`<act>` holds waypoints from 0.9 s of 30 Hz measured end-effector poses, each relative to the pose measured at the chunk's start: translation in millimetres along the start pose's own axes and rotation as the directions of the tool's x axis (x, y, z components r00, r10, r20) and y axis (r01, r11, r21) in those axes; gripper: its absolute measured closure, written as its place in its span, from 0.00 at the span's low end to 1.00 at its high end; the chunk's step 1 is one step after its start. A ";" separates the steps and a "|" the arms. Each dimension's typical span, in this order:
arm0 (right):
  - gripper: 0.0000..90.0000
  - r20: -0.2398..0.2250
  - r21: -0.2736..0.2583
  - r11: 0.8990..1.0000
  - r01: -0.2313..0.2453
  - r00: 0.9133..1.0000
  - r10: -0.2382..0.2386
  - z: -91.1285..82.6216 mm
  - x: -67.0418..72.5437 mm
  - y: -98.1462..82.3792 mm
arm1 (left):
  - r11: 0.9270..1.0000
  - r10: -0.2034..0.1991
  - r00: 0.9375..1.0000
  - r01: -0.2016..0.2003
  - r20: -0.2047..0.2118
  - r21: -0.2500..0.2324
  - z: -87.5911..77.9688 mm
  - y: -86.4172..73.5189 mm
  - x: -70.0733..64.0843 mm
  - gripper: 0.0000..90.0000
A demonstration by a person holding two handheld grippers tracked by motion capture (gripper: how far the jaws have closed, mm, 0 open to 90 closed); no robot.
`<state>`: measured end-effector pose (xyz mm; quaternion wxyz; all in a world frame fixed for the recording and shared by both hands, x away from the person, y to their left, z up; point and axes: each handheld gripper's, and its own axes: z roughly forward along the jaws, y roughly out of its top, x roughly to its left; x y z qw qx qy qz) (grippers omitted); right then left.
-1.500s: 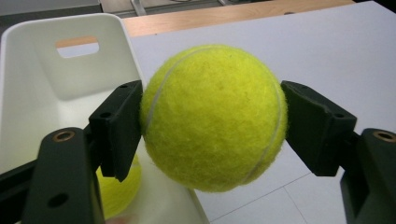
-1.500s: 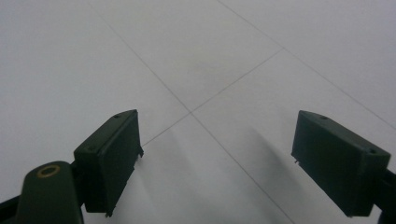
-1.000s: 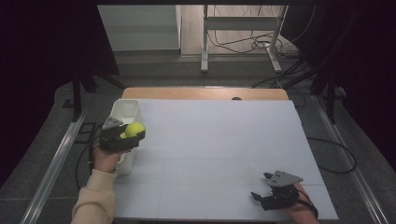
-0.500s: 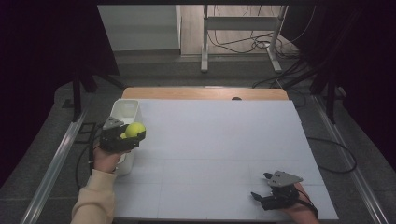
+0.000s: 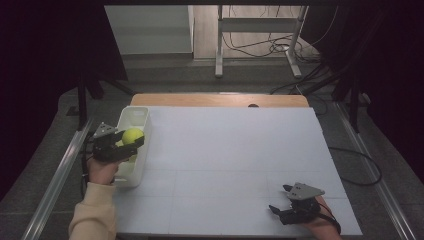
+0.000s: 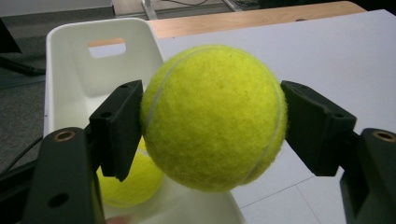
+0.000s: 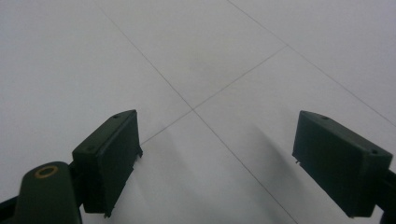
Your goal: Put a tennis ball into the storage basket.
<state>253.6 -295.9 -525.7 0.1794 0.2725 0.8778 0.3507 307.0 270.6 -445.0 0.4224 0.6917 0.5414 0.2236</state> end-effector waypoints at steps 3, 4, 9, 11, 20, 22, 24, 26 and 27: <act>0.17 0.002 -0.001 1.000 0.002 1.000 -0.002 -0.2 -0.6 -0.1 | 1.000 -0.008 1.000 0.008 -0.008 0.004 -2.2 -2.5 2.9 0.29; 0.17 0.002 -0.001 1.000 0.002 1.000 -0.002 -0.2 -0.6 -0.1 | 1.000 -0.010 1.000 0.010 -0.011 0.006 -3.2 -3.5 4.2 0.29; 0.17 0.004 -0.003 1.000 0.000 1.000 0.000 -0.2 -0.2 0.2 | 1.000 -0.024 0.999 0.024 -0.024 0.002 -8.7 -7.3 10.9 0.29; 0.17 0.005 -0.001 1.000 0.001 1.000 -0.001 -0.1 -0.5 0.1 | 1.000 -0.029 0.999 0.029 -0.030 0.000 -10.7 -8.1 13.0 0.29; 0.17 0.007 -0.003 1.000 0.001 1.000 -0.001 -0.2 -0.7 0.1 | 0.999 -0.049 0.997 0.049 -0.051 -0.006 -19.8 -11.2 21.6 0.29; 0.17 0.008 -0.003 1.000 0.001 1.000 -0.001 -0.2 -0.6 0.1 | 0.999 -0.048 0.997 0.048 -0.053 0.004 -20.2 -13.0 22.7 0.29; 0.17 0.008 -0.003 1.000 0.000 1.000 0.000 -0.2 -0.6 0.2 | 0.999 -0.050 0.997 0.051 -0.060 0.015 -20.4 -16.1 24.2 0.29; 0.17 0.008 -0.004 1.000 -0.002 1.000 0.002 -0.2 -0.3 0.2 | 0.998 -0.051 0.997 0.053 -0.063 0.021 -20.2 -16.9 24.8 0.29; 0.17 0.008 -0.002 1.000 0.000 1.000 0.000 -0.2 -0.5 0.2 | 0.998 -0.051 0.997 0.054 -0.065 0.035 -19.6 -18.3 25.6 0.29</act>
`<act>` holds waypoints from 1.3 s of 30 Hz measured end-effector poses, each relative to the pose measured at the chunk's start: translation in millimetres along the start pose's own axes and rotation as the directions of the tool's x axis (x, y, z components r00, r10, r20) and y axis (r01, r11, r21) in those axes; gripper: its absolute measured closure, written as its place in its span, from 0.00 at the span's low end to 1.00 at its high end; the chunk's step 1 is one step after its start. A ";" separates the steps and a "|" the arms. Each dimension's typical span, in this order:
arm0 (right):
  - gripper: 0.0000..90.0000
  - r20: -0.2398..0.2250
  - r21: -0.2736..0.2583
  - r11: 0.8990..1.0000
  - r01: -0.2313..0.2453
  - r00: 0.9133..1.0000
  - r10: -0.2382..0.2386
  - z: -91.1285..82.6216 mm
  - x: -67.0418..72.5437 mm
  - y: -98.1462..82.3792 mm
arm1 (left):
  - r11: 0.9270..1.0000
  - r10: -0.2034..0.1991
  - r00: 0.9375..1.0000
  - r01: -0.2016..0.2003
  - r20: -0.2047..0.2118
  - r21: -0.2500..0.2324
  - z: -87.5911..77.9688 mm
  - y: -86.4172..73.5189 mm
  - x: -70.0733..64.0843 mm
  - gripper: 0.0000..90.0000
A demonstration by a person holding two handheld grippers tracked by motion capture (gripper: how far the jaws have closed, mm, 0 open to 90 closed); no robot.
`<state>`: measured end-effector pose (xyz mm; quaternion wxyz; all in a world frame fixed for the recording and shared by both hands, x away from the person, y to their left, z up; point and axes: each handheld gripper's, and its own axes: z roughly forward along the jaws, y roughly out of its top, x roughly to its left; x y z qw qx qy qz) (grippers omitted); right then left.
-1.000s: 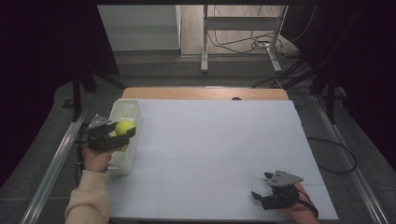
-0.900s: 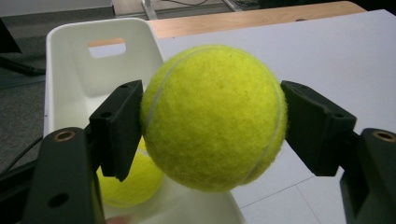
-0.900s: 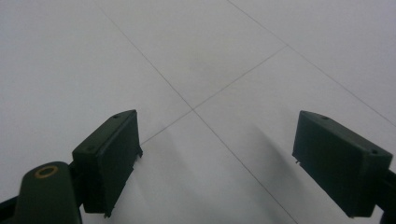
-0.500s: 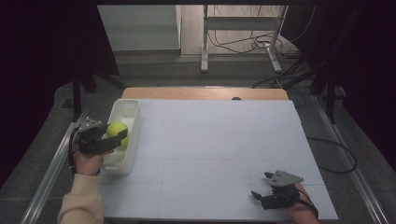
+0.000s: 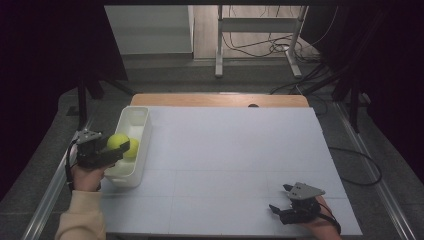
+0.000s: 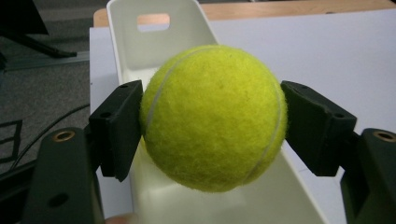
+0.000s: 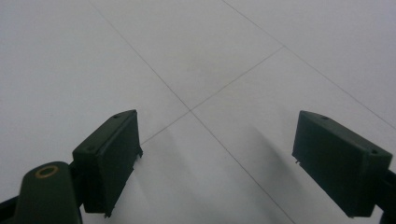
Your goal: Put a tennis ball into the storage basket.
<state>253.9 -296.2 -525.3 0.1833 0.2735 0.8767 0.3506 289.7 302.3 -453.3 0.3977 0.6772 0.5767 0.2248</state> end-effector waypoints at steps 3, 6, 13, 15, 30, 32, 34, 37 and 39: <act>0.17 0.000 0.001 1.000 0.000 1.000 0.000 0.2 0.0 0.0 | 1.000 0.010 1.000 -0.010 0.001 0.025 1.4 -1.0 -0.1 0.28; 0.17 -0.001 0.000 1.000 -0.002 1.000 0.002 0.2 0.2 0.0 | 0.999 0.024 1.000 -0.024 -0.011 0.046 2.8 -1.3 -1.4 0.28; 0.17 -0.001 -0.001 1.000 0.000 1.000 0.000 0.1 -0.1 -0.2 | 0.999 0.017 1.000 -0.018 0.012 0.042 1.7 -0.9 -2.2 0.23; 0.17 -0.001 -0.001 1.000 0.000 1.000 0.000 0.2 -0.2 -0.2 | 0.999 0.011 1.000 -0.012 0.018 0.039 0.9 0.1 -2.0 0.18; 0.17 0.000 0.002 1.000 -0.002 1.000 0.002 0.5 -0.2 -0.2 | 1.000 -0.001 0.999 0.000 0.044 0.016 -1.2 1.1 -2.5 0.16; 0.17 0.000 0.002 1.000 -0.001 1.000 0.001 0.5 -0.1 -0.2 | 1.000 0.002 0.999 -0.003 0.047 0.016 -1.3 1.3 -3.0 0.16; 0.17 0.001 0.002 1.000 -0.002 1.000 0.002 0.6 -0.1 -0.2 | 1.000 0.003 0.999 -0.004 0.050 0.013 -1.7 1.6 -3.8 0.16; 0.17 0.000 0.002 1.000 -0.002 1.000 0.002 0.5 -0.1 -0.2 | 1.000 0.005 0.998 -0.005 0.056 0.012 -1.8 1.9 -4.7 0.16; 0.17 0.001 0.001 1.000 -0.003 1.000 0.003 0.5 -0.2 -0.3 | 1.000 0.008 0.998 -0.008 0.062 0.011 -1.4 2.0 -5.9 0.16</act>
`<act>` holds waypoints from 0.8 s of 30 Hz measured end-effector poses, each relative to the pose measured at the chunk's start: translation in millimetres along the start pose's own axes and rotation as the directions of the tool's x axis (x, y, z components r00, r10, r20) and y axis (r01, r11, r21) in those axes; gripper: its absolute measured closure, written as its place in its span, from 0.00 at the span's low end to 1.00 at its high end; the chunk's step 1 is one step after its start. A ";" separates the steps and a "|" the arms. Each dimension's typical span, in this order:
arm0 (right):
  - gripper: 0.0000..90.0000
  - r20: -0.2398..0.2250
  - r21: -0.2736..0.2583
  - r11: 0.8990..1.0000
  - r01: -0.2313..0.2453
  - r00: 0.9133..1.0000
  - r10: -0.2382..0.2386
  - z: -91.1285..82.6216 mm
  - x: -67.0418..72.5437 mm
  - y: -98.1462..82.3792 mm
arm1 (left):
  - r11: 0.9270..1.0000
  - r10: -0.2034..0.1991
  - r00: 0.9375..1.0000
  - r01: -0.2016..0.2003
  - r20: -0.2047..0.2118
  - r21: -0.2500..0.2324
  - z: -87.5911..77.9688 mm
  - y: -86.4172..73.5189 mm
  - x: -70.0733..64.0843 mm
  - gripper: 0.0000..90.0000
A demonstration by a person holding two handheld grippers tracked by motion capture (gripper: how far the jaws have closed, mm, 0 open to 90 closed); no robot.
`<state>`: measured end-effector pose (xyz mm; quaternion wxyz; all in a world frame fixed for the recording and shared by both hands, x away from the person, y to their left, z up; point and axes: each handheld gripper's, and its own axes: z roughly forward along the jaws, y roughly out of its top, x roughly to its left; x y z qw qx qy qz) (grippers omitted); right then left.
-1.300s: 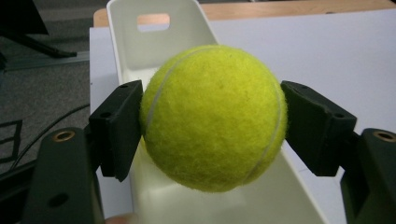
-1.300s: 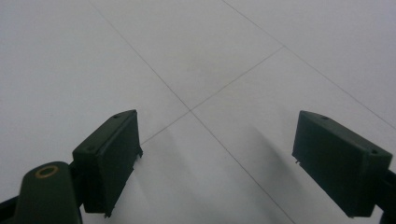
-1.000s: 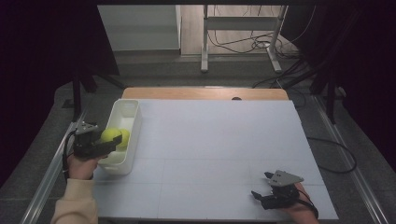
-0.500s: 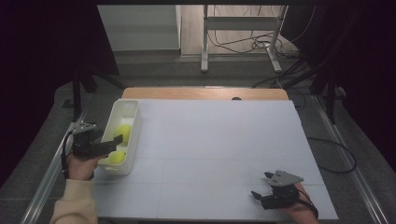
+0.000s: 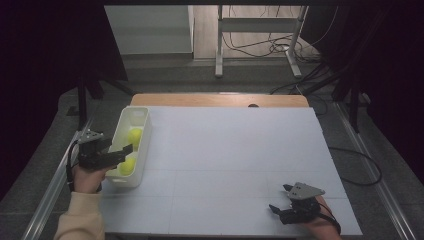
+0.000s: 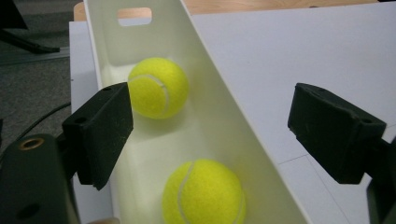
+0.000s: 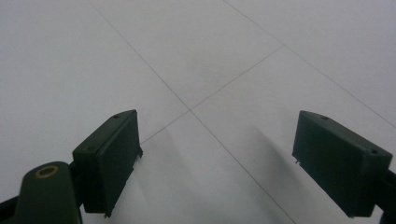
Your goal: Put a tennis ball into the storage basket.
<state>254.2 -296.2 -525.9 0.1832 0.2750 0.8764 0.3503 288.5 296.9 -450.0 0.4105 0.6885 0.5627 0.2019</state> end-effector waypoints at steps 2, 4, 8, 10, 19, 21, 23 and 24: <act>0.17 0.000 -0.001 1.000 -0.001 1.000 0.001 0.0 0.0 0.0 | 1.000 0.005 1.000 -0.005 0.006 0.001 0.4 0.2 -1.1 0.16; 0.17 0.000 -0.001 1.000 -0.001 1.000 0.001 -0.1 0.1 0.1 | 1.000 0.010 1.000 -0.010 0.012 0.001 0.8 0.5 -2.8 0.17; 0.17 0.002 -0.002 1.000 -0.002 1.000 0.002 -0.2 0.0 0.1 | 1.000 0.019 1.000 -0.019 0.021 0.000 1.2 0.8 -7.2 0.17; 0.17 0.002 -0.005 1.000 -0.004 1.000 0.004 -0.4 -0.2 0.0 | 1.000 0.029 0.999 -0.030 0.031 0.001 1.4 0.0 -9.8 0.17; 0.17 0.008 -0.013 1.000 -0.008 1.000 0.008 -1.2 -0.3 0.3 | 0.996 0.083 0.993 -0.080 0.083 -0.032 -3.2 -3.4 -30.6 0.17; 0.17 0.009 -0.015 1.000 -0.010 1.000 0.010 -1.3 -0.4 0.3 | 0.994 0.102 0.990 -0.099 0.101 -0.036 -2.1 -5.0 -38.5 0.16; 0.17 0.011 -0.017 1.000 -0.006 1.000 0.006 -1.8 -0.3 0.4 | 0.993 0.115 0.985 -0.111 0.129 -0.040 -0.7 -6.5 -45.6 0.16; 0.17 0.012 -0.019 1.000 -0.005 1.000 0.005 -1.9 -0.4 0.5 | 0.992 0.125 0.983 -0.120 0.136 -0.044 0.0 -7.2 -49.4 0.16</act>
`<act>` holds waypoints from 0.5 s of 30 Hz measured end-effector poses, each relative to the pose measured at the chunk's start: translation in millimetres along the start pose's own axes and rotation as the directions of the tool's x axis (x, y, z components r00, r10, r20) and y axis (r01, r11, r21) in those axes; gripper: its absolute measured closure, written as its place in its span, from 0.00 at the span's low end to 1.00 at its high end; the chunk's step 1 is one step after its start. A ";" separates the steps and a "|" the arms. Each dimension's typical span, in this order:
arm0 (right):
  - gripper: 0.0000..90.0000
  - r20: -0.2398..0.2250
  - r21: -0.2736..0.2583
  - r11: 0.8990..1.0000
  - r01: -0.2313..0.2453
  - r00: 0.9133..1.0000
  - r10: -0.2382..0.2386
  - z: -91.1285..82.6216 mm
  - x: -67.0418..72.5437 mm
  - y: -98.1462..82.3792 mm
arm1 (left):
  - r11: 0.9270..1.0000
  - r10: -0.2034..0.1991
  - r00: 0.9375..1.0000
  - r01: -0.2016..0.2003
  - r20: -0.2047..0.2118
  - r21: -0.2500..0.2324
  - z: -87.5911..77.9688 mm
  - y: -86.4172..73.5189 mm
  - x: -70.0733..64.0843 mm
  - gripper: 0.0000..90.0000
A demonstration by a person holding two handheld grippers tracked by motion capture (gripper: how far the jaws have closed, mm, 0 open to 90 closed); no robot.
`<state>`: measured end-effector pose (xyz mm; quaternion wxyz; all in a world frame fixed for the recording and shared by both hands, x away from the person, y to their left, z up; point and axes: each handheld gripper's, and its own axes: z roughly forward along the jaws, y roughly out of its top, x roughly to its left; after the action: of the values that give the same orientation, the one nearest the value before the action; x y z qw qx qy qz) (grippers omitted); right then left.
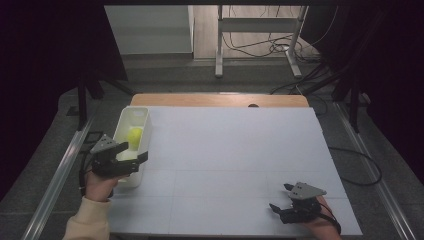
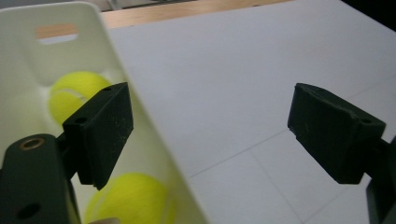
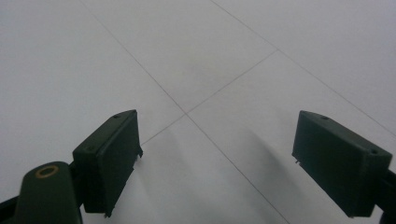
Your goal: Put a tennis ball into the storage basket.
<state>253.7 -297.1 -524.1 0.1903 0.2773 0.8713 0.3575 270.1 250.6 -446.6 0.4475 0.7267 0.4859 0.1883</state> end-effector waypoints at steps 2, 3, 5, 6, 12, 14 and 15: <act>0.17 0.001 -0.004 1.000 -0.001 1.000 0.001 -0.3 -0.1 0.2 | 1.000 0.011 1.000 -0.011 0.002 -0.001 1.2 -0.4 -3.9 0.16; 0.17 0.001 -0.004 1.000 -0.001 1.000 0.001 -0.3 -0.1 0.2 | 1.000 0.020 1.000 -0.020 0.008 -0.003 2.4 -0.8 -7.8 0.16; 0.17 0.002 -0.008 1.000 -0.004 1.000 0.004 -0.9 -0.4 0.4 | 0.999 0.037 0.999 -0.037 0.019 -0.008 4.6 -1.8 -15.0 0.16; 0.17 0.001 -0.010 1.000 -0.005 1.000 0.005 -1.1 -0.6 0.4 | 0.999 0.046 0.999 -0.046 0.024 -0.008 5.7 -2.6 -18.4 0.16; 0.17 -0.002 -0.020 1.000 -0.008 1.000 0.008 -1.4 -0.9 1.4 | 0.998 0.063 0.995 -0.064 0.079 -0.001 14.7 -10.2 -36.8 0.16; 0.17 -0.003 -0.021 1.000 -0.008 1.000 0.008 -1.5 -0.7 1.7 | 0.997 0.077 0.993 -0.078 0.088 0.005 18.1 -12.7 -42.6 0.16; 0.18 -0.004 -0.022 1.000 -0.008 1.000 0.008 -1.6 -0.7 1.6 | 0.996 0.087 0.992 -0.088 0.096 0.009 20.7 -14.8 -46.6 0.16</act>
<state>254.0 -297.5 -521.8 0.1900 0.2782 0.8666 0.3682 255.5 202.1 -462.3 0.4565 0.7585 0.4330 0.1695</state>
